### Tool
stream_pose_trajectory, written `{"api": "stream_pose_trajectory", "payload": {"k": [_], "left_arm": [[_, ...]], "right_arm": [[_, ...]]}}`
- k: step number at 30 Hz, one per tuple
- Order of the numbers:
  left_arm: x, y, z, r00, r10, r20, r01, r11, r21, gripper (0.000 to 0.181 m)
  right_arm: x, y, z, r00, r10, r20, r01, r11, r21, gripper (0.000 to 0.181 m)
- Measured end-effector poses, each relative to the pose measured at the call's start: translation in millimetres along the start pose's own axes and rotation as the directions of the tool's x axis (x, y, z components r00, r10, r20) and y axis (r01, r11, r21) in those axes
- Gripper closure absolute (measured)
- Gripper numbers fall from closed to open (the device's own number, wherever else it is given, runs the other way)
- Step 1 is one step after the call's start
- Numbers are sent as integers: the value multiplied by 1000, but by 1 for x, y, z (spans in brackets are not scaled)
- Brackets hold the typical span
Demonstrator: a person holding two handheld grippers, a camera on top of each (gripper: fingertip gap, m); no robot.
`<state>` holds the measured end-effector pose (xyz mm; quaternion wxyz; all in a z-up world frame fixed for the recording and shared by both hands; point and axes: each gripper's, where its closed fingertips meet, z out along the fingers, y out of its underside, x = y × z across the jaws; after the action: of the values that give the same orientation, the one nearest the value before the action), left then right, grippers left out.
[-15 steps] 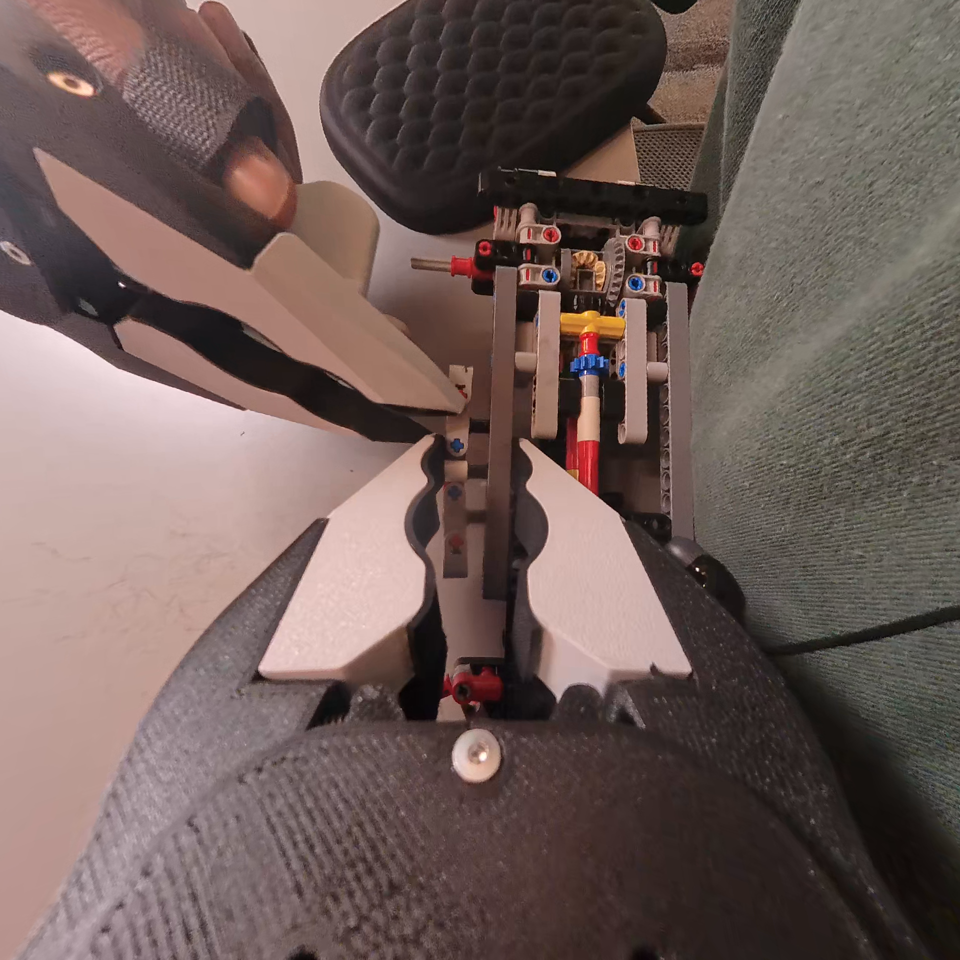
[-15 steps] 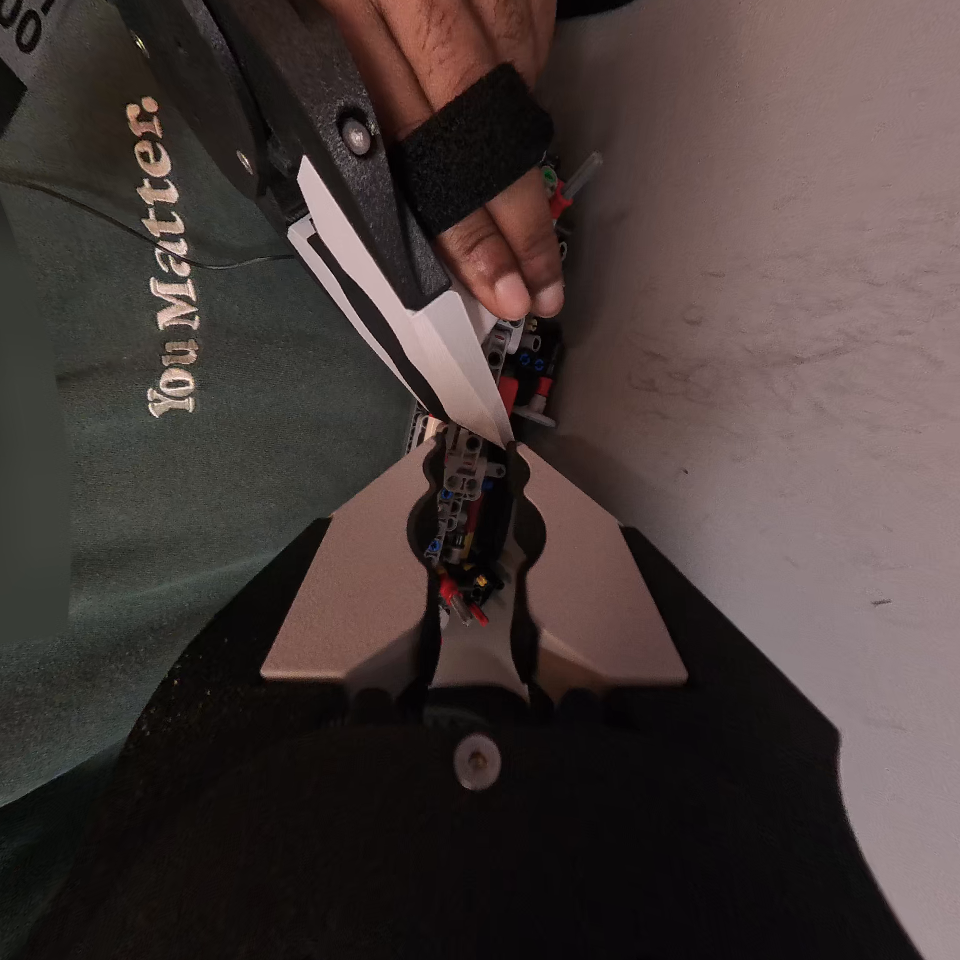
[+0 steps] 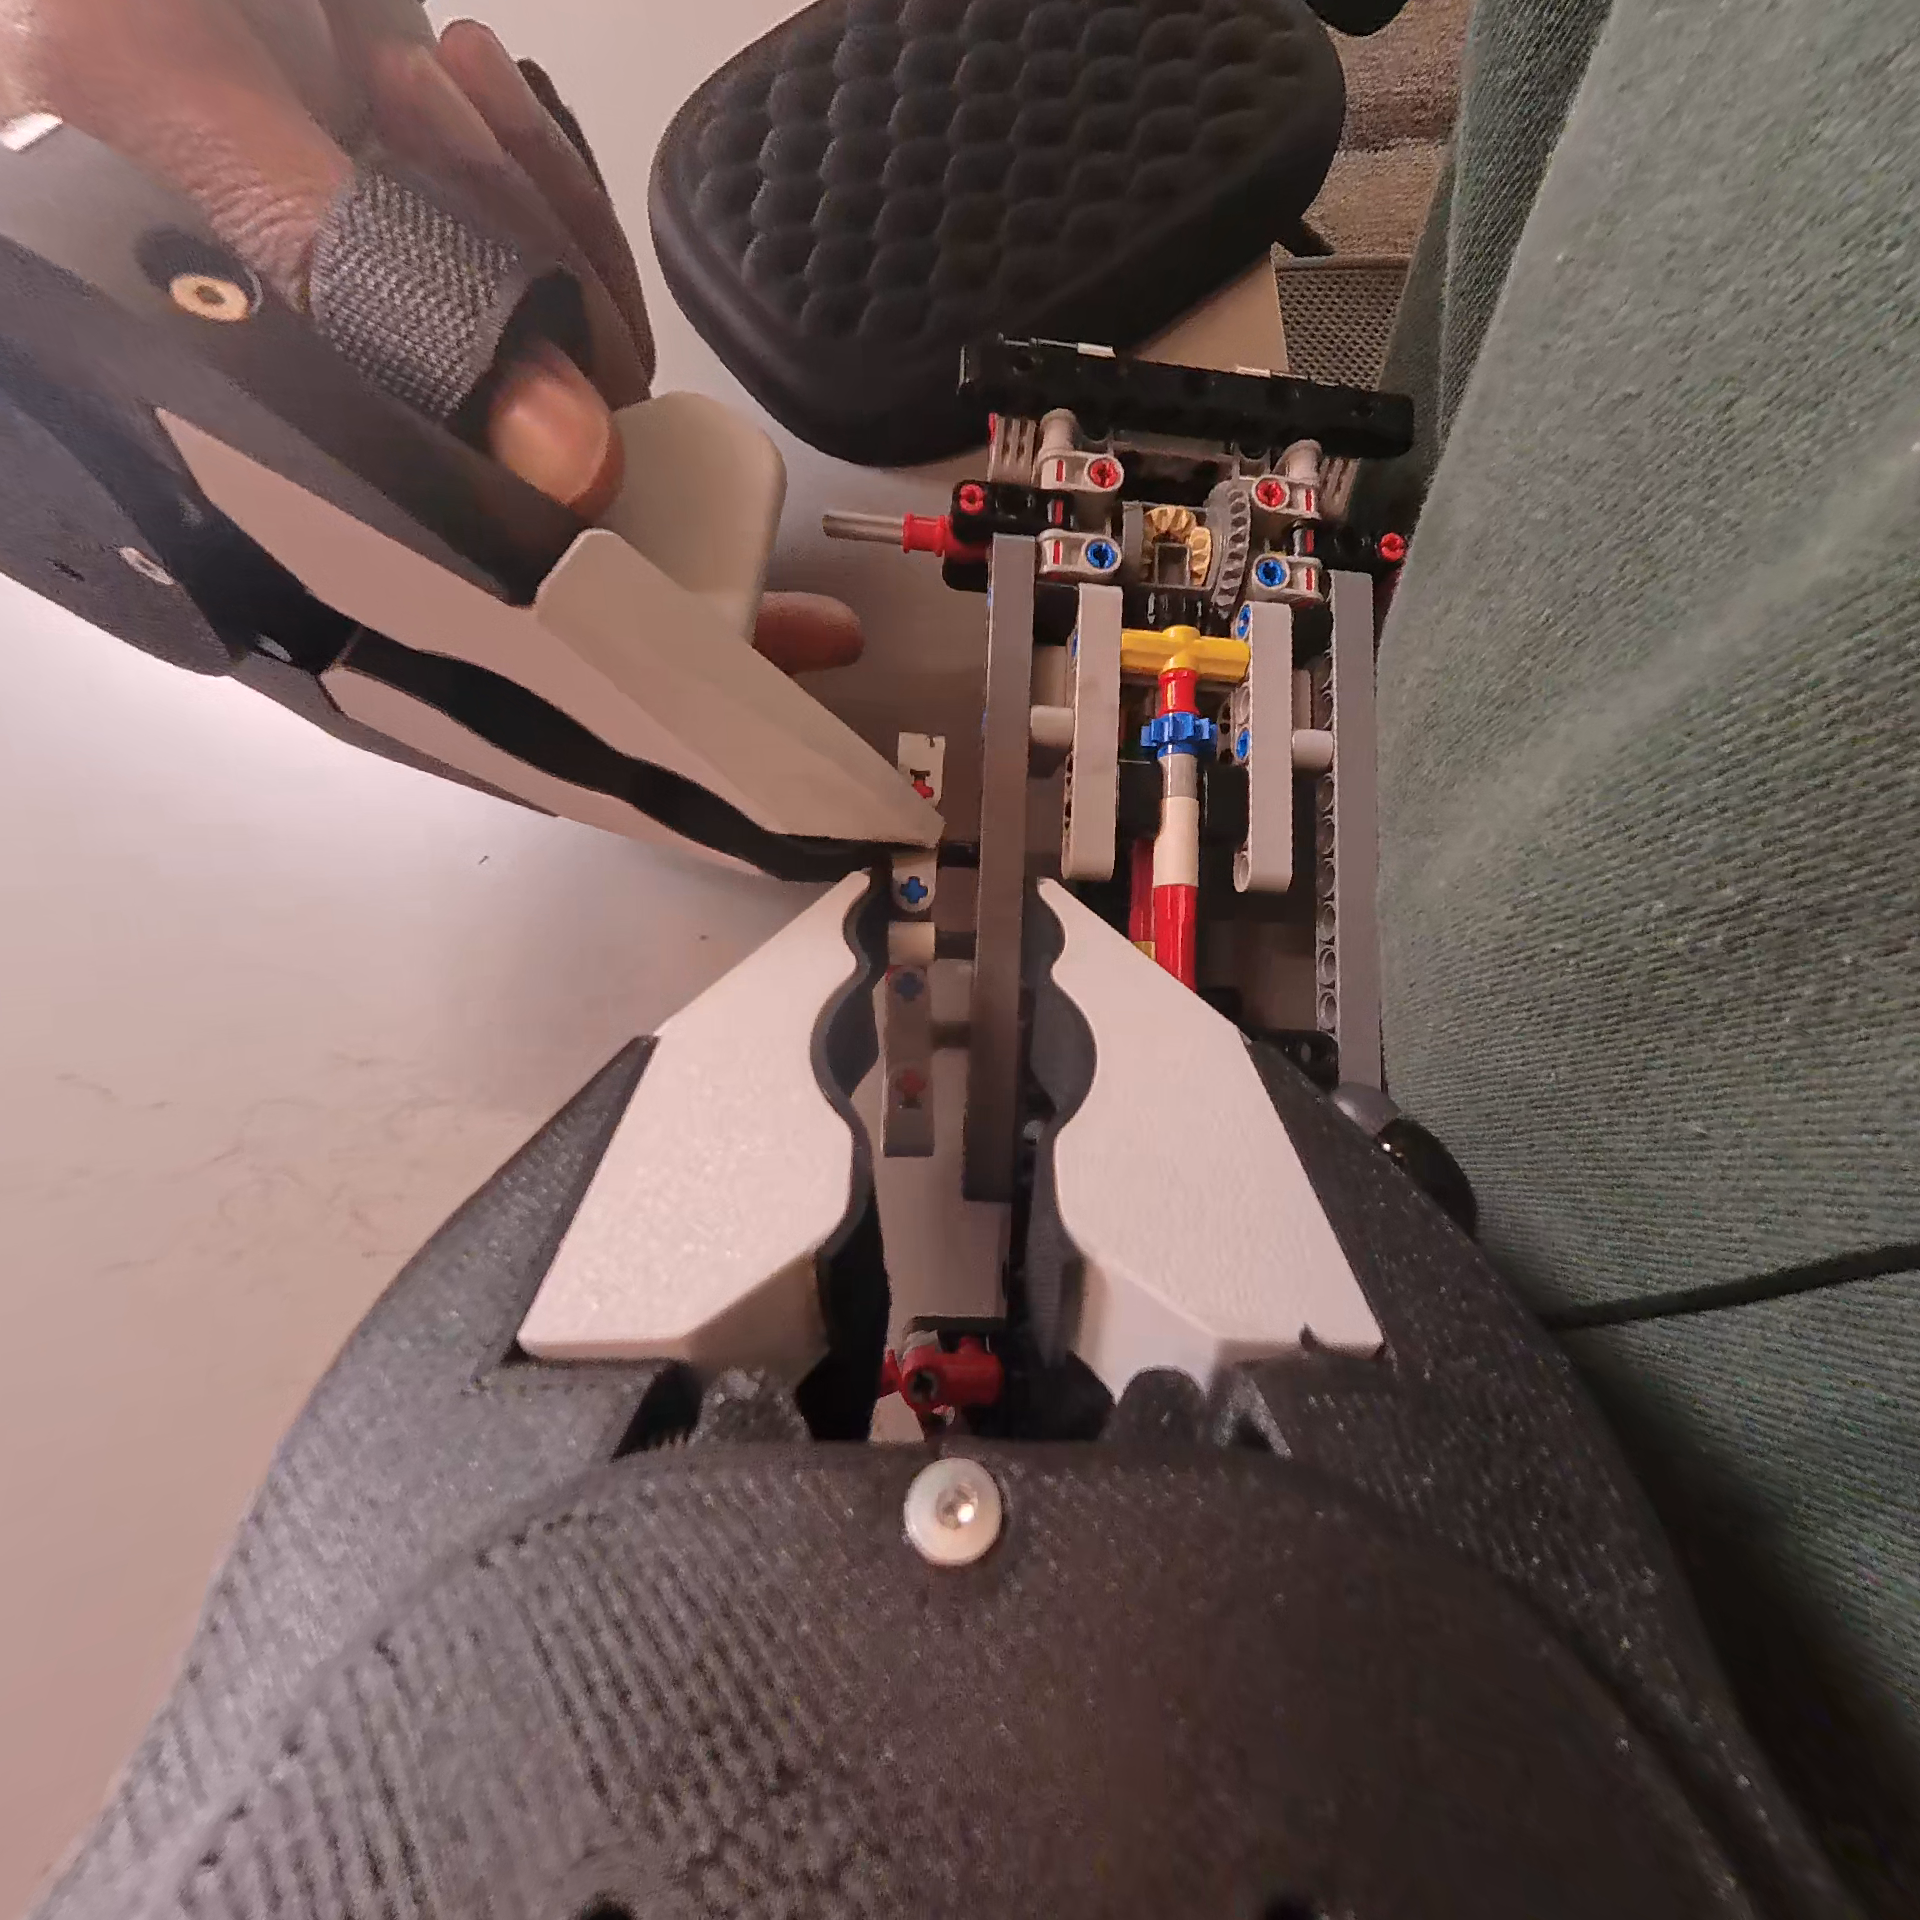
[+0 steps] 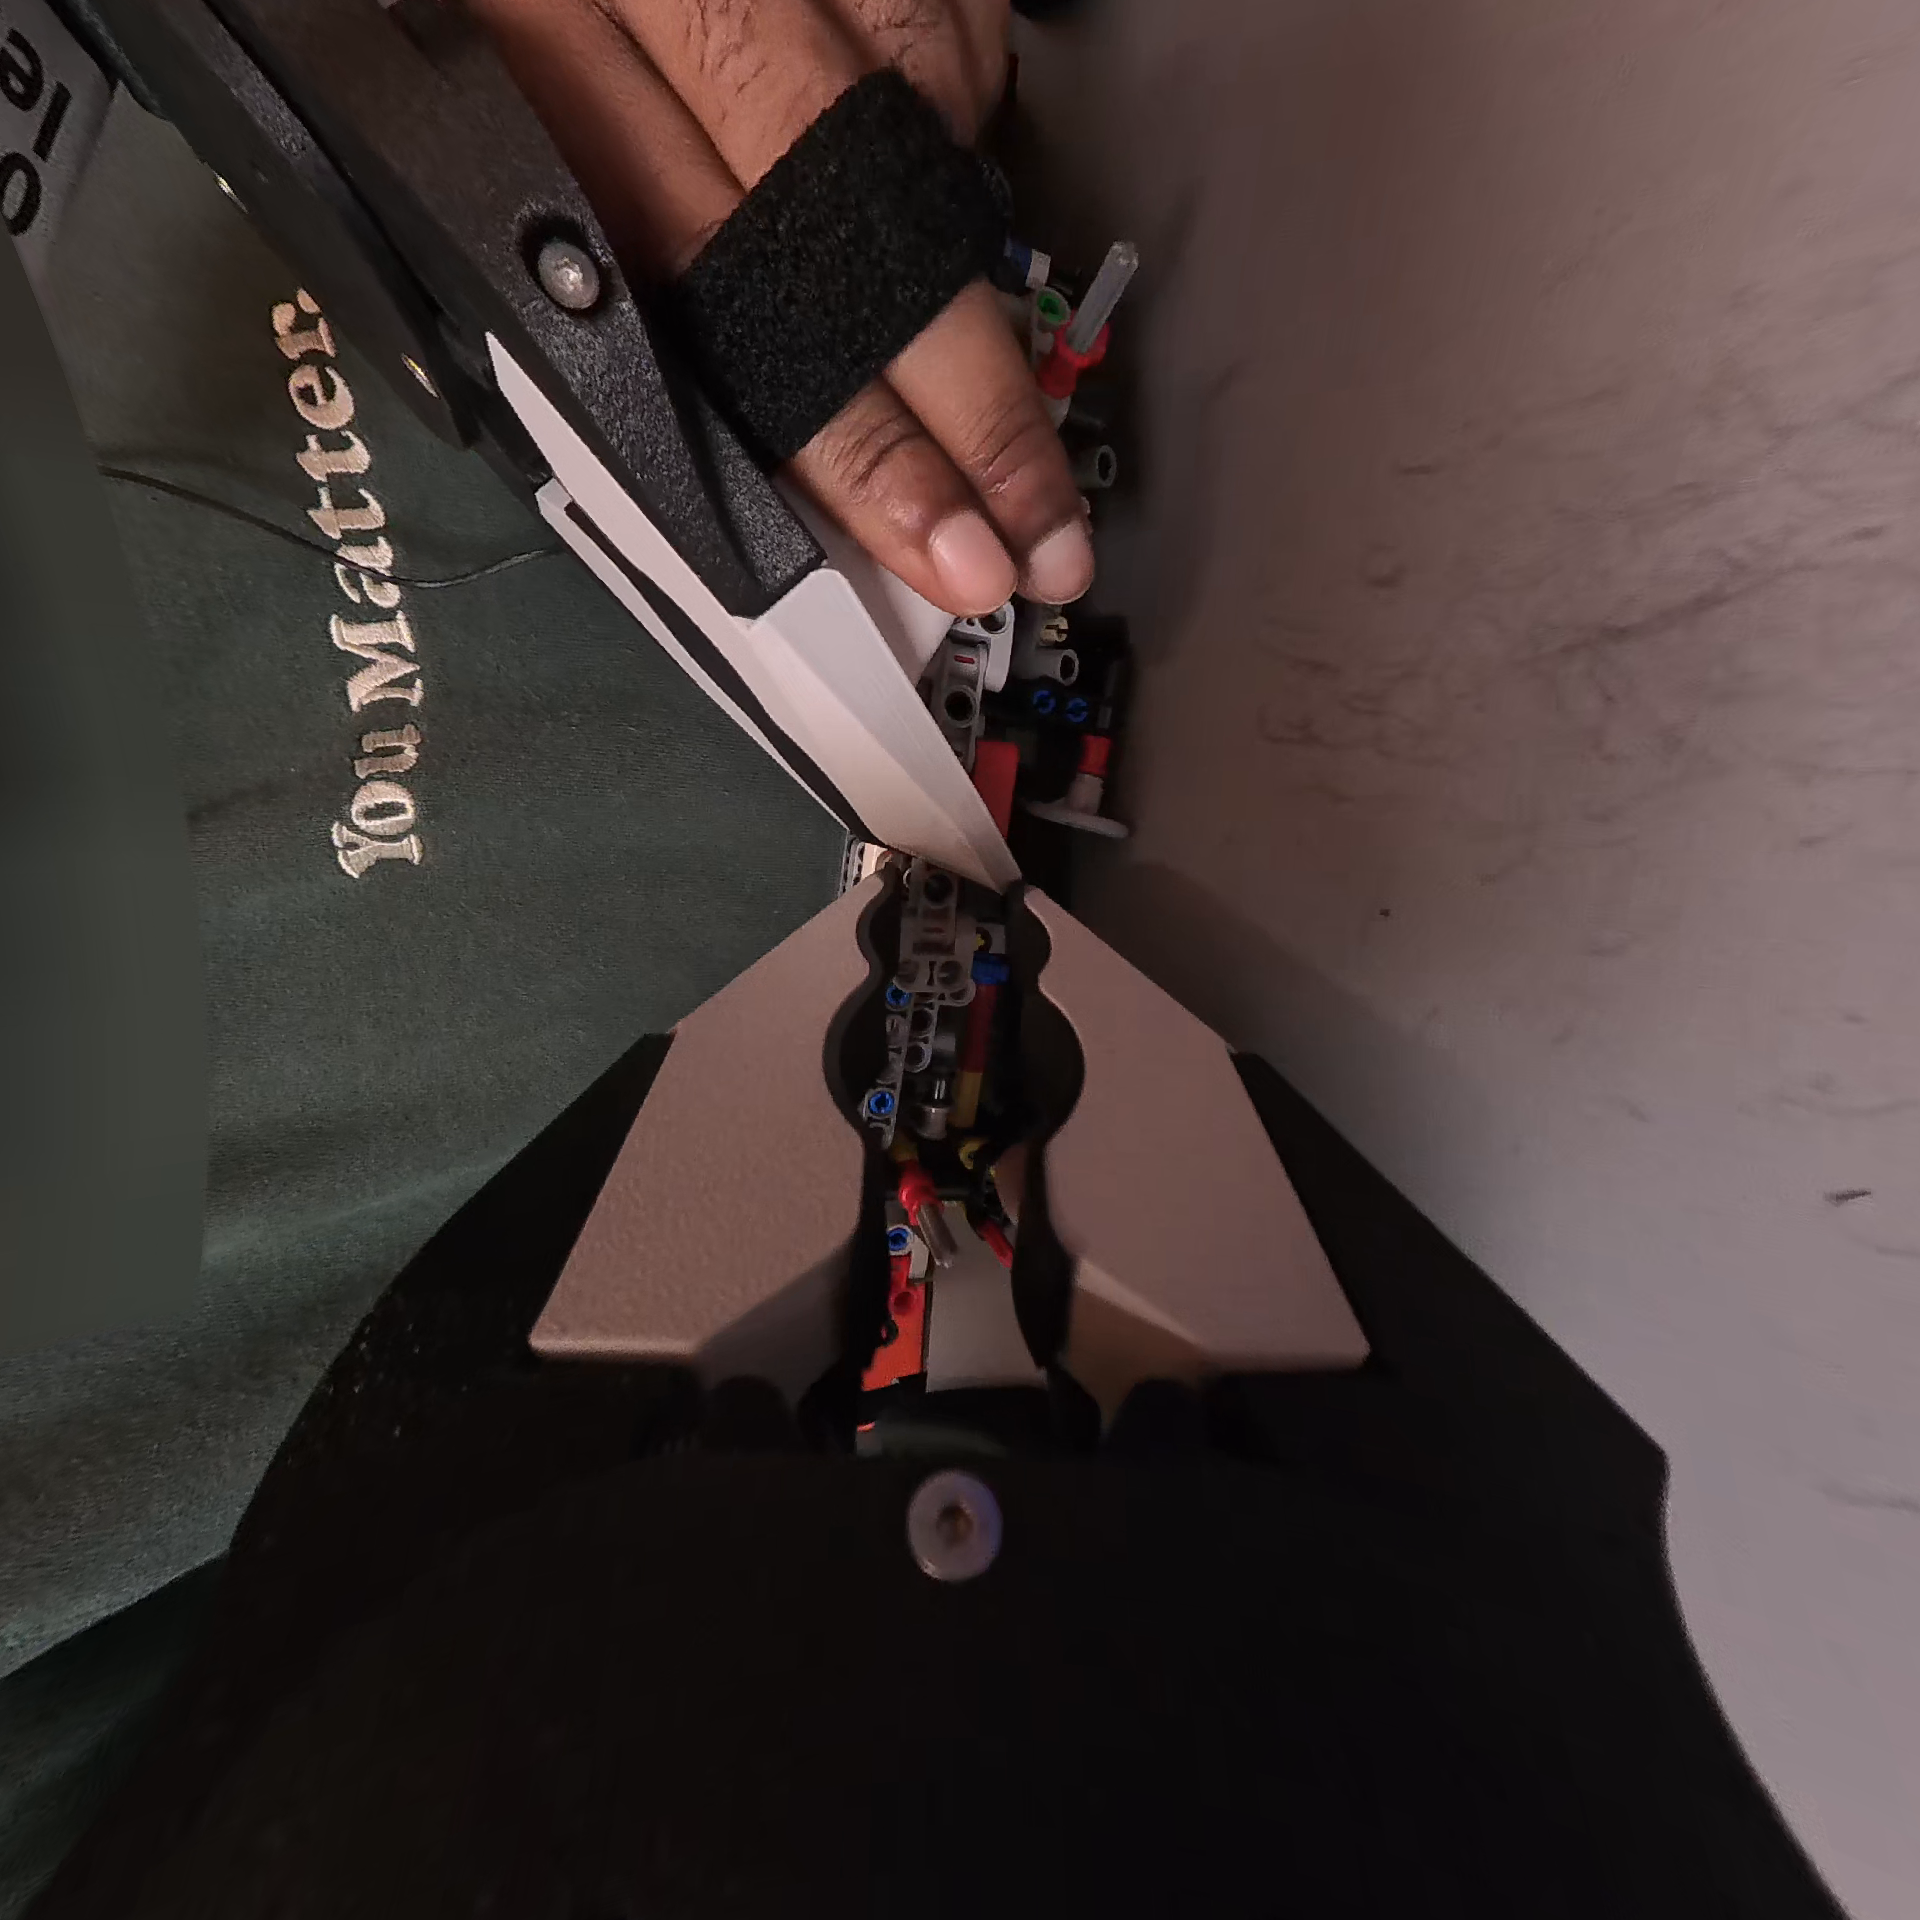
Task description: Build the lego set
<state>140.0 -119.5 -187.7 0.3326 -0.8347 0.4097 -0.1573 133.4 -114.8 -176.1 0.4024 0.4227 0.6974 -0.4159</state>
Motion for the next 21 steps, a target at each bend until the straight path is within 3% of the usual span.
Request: {"api": "stream_pose_trajectory", "payload": {"k": [8, 9, 11, 21], "left_arm": [[-3, -2, -6, 998, -44, 48, 41, 998, 56, 158], [-5, -2, -8, 996, -46, 71, 42, 997, 63, 158], [-9, 1, -11, 994, -55, 99, 48, 997, 63, 146], [-6, 2, -18, 998, -9, 55, 6, 999, 52, 155]], "right_arm": [[-2, -4, 0, 1000, -10, -3, 10, 999, 35, 167], [-4, -3, 0, 1000, -11, 7, 11, 999, 31, 175], [1, 1, 2, 1000, -18, -17, 19, 1000, 13, 173], [-1, -1, 1, 994, -88, -66, 87, 996, -12, 173]]}}
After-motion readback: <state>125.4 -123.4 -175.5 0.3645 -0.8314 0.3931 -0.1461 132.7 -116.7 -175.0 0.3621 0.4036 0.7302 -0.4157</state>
